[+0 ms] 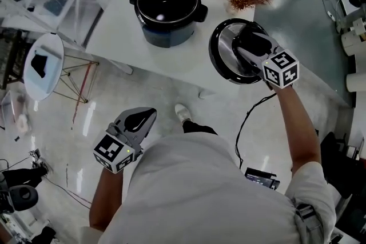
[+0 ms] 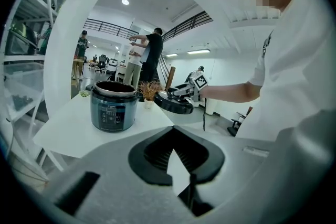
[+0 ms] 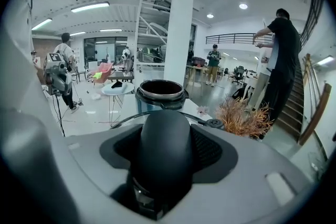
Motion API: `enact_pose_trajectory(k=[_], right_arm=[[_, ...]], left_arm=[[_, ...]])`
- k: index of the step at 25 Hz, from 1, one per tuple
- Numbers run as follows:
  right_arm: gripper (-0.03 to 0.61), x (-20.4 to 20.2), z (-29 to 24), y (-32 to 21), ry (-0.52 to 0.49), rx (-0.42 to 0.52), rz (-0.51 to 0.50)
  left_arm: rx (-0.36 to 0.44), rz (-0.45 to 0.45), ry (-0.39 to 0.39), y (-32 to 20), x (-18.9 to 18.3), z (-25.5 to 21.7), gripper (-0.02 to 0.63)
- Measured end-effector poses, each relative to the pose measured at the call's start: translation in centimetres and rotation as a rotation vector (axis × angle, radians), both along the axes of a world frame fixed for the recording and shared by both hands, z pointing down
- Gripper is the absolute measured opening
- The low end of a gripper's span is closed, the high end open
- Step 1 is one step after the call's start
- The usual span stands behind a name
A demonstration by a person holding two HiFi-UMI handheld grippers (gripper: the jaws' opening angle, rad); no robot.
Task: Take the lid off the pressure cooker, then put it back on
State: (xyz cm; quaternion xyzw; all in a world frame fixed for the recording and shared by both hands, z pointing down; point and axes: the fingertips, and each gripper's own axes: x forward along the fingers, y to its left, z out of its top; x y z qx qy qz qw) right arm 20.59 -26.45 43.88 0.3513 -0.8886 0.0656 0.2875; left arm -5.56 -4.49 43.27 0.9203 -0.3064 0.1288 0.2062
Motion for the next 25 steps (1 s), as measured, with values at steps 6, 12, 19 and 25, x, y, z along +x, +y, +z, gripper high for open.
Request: enact_pose_trajectory(k=[6, 12, 19, 25], right_arm=[[0.291, -2.1, -4.5, -0.1, 0.002, 0.013, -0.067], [0.291, -4.9, -7.7, -1.4, -0.021, 0.023, -0.138], [0.291, -8.5, -9.6, -3.9, -0.036, 0.025, -0.205], [0.291, -11.8, -9.8, -6.7, -0.038, 0.019, -0.263]], left_arm=[[0.009, -0.023, 0.006, 0.6, -1.2, -0.6, 0.006], [0.015, -0.064, 0.007, 1.3, -2.0, -0.8, 0.006], [0.009, -0.145, 0.035, 1.6, -3.6, -1.1, 0.006], [0.011, -0.219, 0.036, 1.5, -4.8, -1.2, 0.006]])
